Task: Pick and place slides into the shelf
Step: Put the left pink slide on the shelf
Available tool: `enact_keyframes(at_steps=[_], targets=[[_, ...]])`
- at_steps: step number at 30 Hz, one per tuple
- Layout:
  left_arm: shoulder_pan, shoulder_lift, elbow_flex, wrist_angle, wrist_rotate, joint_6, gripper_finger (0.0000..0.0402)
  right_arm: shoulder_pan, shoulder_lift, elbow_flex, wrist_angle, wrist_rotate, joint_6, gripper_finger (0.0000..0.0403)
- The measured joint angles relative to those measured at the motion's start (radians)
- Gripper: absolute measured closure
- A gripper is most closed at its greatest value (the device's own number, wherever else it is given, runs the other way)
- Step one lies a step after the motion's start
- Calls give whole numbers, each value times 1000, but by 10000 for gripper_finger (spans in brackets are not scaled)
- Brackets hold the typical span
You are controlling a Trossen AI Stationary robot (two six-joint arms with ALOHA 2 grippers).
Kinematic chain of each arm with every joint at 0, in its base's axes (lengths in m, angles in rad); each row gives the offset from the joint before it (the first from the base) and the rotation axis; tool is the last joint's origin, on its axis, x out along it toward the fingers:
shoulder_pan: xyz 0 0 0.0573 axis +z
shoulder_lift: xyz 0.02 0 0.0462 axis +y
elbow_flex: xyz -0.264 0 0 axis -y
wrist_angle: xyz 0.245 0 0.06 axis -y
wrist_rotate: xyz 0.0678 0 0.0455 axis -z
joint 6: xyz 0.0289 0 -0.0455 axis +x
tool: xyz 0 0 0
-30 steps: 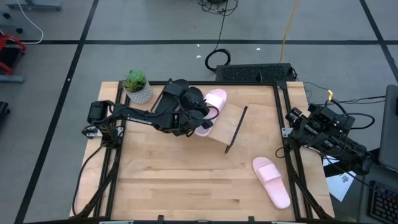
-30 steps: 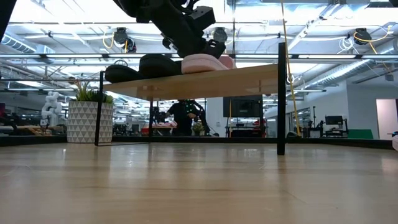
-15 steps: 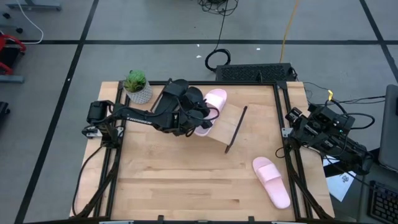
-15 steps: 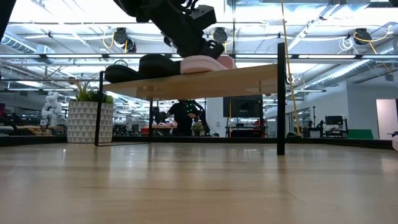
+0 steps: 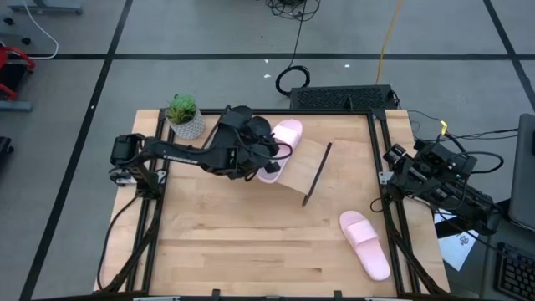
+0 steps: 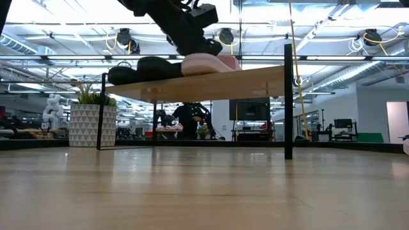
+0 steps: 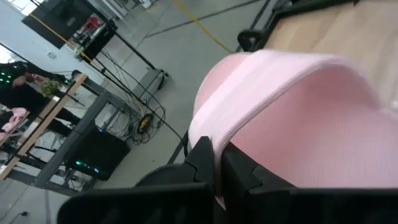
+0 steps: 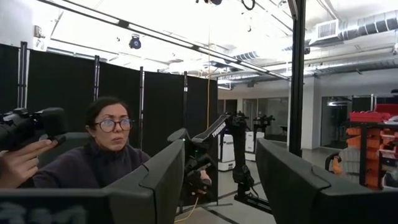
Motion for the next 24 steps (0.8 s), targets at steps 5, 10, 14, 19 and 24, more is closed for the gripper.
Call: enact_keyframes(at_steps=[5,10,14,19,24], targets=[[4,-7,0,-4,11,-9,401,0,0,0,-20,2,-13,216],[17,-9,0,-22,40,-29,401,0,0,0,-31,2,-12,216],[22,-9,0,-28,44,-36,401,0,0,0,-32,2,-13,216],[22,-9,0,-33,51,-38,401,0,0,0,-35,2,-25,216],[22,-9,0,-35,38,-28,401,0,0,0,-35,2,-26,216]])
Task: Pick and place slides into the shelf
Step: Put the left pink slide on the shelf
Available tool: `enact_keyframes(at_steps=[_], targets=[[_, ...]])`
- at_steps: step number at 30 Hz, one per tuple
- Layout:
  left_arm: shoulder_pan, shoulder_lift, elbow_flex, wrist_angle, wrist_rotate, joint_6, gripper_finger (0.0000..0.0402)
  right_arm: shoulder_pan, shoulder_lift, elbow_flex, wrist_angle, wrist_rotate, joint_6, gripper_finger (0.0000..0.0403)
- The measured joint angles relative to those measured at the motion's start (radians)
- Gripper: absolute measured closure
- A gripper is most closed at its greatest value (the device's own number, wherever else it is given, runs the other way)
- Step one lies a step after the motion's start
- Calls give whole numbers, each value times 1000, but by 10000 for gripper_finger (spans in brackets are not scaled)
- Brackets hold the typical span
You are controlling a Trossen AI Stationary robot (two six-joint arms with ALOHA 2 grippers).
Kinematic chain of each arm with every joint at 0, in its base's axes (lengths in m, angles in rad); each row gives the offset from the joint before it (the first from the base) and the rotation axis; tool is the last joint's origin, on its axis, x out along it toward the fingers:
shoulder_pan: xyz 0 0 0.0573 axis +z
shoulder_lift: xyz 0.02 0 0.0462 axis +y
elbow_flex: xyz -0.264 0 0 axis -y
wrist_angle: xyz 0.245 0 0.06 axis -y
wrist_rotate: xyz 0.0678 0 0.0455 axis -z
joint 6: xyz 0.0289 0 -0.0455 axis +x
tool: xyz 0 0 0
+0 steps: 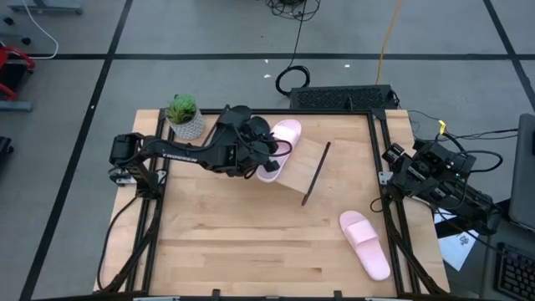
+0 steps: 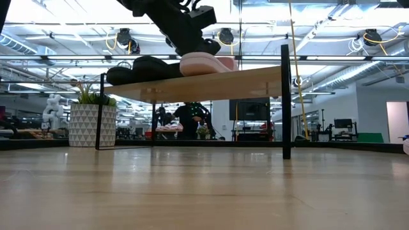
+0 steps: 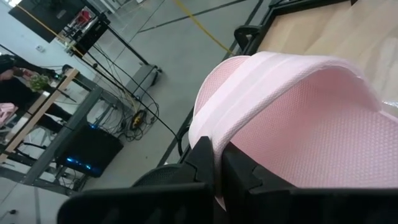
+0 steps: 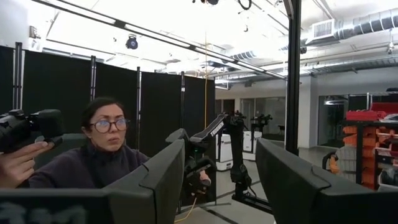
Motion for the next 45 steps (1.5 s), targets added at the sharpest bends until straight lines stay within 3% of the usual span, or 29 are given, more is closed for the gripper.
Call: enact_keyframes(at_steps=[23,30,35,45], targets=[[0,0,1,-5,-32,52,400,0,0,0,0,-3,-2,216],[0,0,1,-4,-37,60,378,0,0,0,0,-3,-1,216],[0,0,1,-3,-97,61,360,0,0,0,0,-3,-1,216],[0,0,1,-23,-83,57,317,0,0,0,0,-3,-1,216]])
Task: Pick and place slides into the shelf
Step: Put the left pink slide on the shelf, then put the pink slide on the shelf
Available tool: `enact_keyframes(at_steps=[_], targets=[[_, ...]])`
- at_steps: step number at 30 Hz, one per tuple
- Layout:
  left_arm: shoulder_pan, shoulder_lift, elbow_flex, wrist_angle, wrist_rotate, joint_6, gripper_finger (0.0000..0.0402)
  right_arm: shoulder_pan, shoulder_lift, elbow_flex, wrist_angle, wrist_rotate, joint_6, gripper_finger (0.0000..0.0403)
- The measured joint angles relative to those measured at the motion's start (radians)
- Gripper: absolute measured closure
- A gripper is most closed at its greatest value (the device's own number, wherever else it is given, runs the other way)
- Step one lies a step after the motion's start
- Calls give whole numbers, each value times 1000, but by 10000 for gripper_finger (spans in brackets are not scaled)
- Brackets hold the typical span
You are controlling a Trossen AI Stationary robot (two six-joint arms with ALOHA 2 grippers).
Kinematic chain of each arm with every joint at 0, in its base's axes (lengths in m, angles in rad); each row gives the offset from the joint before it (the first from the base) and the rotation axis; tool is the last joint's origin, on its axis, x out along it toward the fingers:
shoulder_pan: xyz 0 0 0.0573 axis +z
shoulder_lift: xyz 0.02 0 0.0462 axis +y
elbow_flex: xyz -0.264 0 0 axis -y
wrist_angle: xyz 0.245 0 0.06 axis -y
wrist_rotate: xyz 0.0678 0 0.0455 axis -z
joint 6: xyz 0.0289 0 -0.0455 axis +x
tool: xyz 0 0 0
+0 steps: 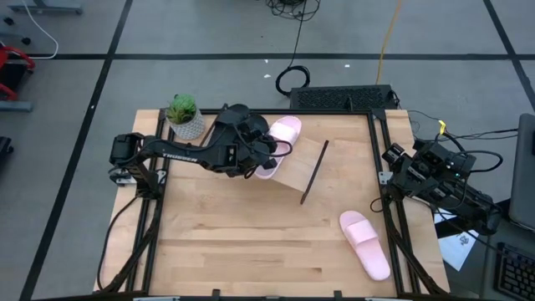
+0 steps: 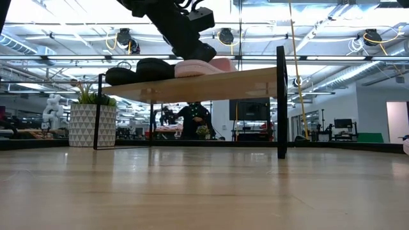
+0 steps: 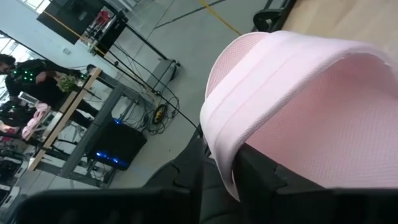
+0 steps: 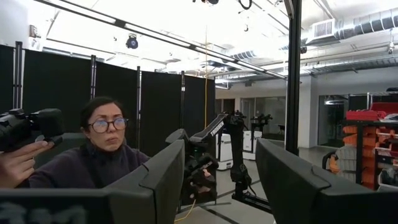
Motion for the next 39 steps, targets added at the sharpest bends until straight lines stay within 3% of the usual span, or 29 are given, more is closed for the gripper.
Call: enact_keyframes(at_steps=[23,39], targets=[[-29,0,0,1,-2,14,246,0,0,0,0,0,18,216],[-102,-37,1,-6,-86,28,242,0,0,0,0,0,18,216]])
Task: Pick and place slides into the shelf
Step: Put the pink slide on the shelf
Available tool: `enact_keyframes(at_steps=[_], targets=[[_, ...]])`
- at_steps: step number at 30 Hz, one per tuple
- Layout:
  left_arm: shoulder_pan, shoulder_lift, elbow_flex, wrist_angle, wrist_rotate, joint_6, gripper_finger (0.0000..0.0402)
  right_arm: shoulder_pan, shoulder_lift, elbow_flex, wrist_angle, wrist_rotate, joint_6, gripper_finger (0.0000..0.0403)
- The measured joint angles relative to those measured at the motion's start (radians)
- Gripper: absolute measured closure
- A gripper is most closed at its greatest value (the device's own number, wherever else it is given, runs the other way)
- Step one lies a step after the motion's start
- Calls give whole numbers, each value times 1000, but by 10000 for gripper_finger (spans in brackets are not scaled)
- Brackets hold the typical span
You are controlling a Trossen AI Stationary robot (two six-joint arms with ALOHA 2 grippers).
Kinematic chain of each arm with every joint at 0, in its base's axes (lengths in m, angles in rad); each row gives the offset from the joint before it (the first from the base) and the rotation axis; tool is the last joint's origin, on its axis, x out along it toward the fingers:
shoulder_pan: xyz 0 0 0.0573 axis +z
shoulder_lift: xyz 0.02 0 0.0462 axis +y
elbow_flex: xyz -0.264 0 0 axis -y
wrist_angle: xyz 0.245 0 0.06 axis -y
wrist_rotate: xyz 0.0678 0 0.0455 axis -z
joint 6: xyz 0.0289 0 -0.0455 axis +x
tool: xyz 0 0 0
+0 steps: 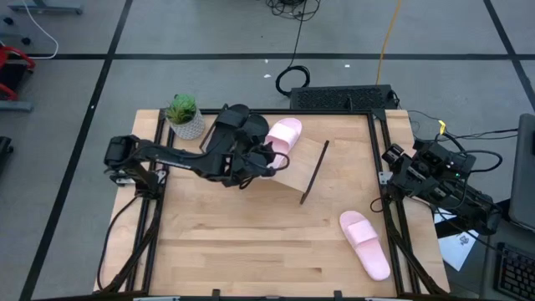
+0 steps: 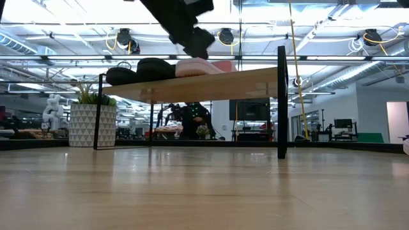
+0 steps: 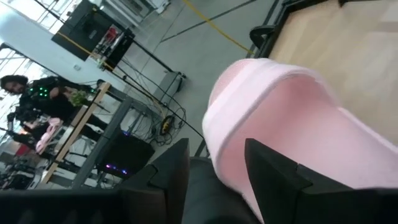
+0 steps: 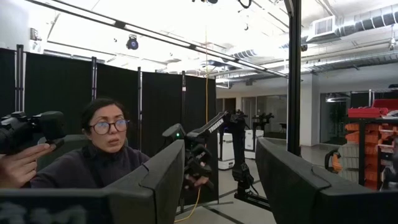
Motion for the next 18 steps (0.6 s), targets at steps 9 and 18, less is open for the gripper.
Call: enact_keyframes(at_steps=[9,18], targets=[[-118,-112,0,11,-25,-9,242,0,0,0,0,-20,11,216],[-293,-161,0,14,-162,-23,243,0,0,0,0,-107,26,216]])
